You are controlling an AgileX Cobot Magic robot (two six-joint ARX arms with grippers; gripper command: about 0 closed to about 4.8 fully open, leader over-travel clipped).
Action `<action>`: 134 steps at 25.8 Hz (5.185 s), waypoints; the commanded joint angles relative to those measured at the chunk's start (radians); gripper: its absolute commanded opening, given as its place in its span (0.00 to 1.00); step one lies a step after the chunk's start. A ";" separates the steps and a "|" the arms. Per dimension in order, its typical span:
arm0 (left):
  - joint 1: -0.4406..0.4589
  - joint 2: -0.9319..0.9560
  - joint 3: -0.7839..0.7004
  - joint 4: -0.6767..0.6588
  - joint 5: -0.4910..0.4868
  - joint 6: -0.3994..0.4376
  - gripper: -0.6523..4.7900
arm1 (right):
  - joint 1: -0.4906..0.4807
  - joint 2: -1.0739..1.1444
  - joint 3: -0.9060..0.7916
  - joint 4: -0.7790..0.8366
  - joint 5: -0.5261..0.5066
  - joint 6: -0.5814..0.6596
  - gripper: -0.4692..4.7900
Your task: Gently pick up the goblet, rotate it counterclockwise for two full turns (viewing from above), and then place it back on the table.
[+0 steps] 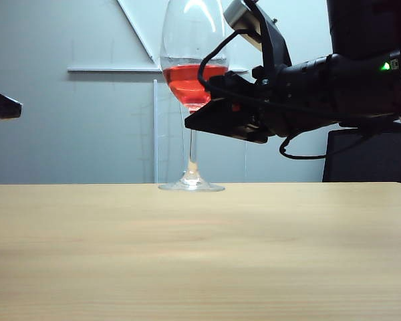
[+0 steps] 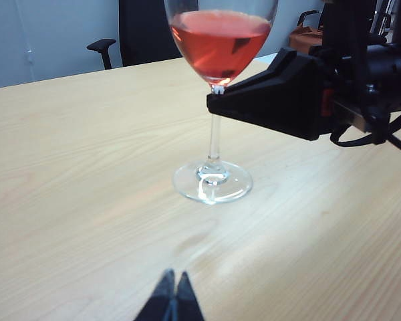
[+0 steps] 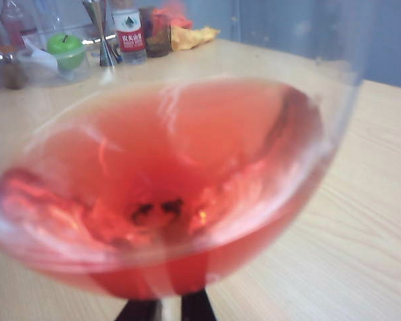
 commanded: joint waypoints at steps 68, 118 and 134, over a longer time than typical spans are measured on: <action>-0.001 0.002 0.004 0.009 0.002 0.000 0.11 | -0.121 -0.182 0.062 -0.470 -0.170 -0.049 0.08; -0.001 0.002 0.004 0.009 0.001 0.000 0.11 | -0.122 -0.192 0.061 -0.164 0.280 0.389 0.08; -0.001 0.002 0.004 0.009 0.001 0.000 0.11 | -0.122 -0.185 0.061 0.000 -0.087 0.410 0.08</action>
